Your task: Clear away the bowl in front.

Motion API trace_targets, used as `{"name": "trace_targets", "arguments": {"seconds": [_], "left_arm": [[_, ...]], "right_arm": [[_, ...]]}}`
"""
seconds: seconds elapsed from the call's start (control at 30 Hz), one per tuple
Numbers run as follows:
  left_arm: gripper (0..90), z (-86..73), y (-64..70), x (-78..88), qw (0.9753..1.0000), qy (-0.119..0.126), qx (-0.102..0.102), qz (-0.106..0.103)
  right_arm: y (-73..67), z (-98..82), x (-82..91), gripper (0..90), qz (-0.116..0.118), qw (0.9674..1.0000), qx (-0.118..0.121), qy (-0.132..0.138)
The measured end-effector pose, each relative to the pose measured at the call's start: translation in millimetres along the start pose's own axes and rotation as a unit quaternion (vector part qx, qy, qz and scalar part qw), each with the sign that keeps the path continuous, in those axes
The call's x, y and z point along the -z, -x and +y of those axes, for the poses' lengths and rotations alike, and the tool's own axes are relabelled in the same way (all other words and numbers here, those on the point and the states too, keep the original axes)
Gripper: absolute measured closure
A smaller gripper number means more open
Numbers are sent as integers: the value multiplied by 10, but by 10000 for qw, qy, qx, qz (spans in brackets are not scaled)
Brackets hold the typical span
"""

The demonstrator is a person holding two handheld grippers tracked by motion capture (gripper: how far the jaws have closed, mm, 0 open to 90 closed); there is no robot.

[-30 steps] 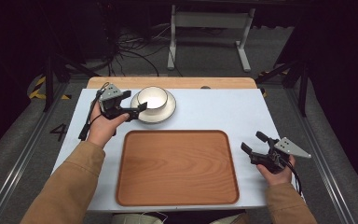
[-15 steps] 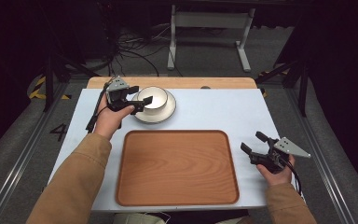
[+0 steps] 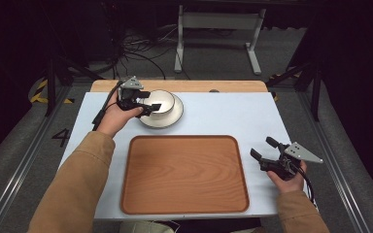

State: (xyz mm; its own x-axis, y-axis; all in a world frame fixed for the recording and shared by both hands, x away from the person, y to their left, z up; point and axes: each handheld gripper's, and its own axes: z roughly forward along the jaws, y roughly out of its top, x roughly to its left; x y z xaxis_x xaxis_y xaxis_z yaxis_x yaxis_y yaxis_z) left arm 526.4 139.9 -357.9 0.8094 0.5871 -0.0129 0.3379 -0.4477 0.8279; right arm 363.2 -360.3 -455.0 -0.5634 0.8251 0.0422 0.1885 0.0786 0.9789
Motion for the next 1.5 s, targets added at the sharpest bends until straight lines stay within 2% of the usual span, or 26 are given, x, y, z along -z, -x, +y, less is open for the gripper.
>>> {"name": "trace_targets", "arguments": {"seconds": [0.2,0.4,0.6,0.87,1.1,1.17,1.33,1.5], "left_arm": [[276,-2,3,-135,9990,-378,-248,45],[286,-24,11,-265,9974,-590,-422,43],[322,-61,3,-390,9962,-702,-525,11],[361,-123,-24,-522,9945,-905,-504,117],[428,-146,3,-631,9927,-1045,-569,181],[452,-155,23,-674,9910,-1151,-641,249],[528,-167,50,-736,9885,-1283,-700,395],[603,-168,72,-769,9863,-1373,-810,427]], "right_arm": [[-3,3,-8,141,17,10000,3,-45],[1,7,-16,139,47,9999,8,-91],[8,8,-19,136,50,9999,-33,-99],[16,8,-19,134,38,9999,-83,-97],[21,9,-21,134,46,9998,-124,-117],[23,10,-22,133,55,9998,-136,-116],[24,11,-21,133,63,9998,-141,-120],[25,10,-21,133,66,9998,-143,-114]]}}
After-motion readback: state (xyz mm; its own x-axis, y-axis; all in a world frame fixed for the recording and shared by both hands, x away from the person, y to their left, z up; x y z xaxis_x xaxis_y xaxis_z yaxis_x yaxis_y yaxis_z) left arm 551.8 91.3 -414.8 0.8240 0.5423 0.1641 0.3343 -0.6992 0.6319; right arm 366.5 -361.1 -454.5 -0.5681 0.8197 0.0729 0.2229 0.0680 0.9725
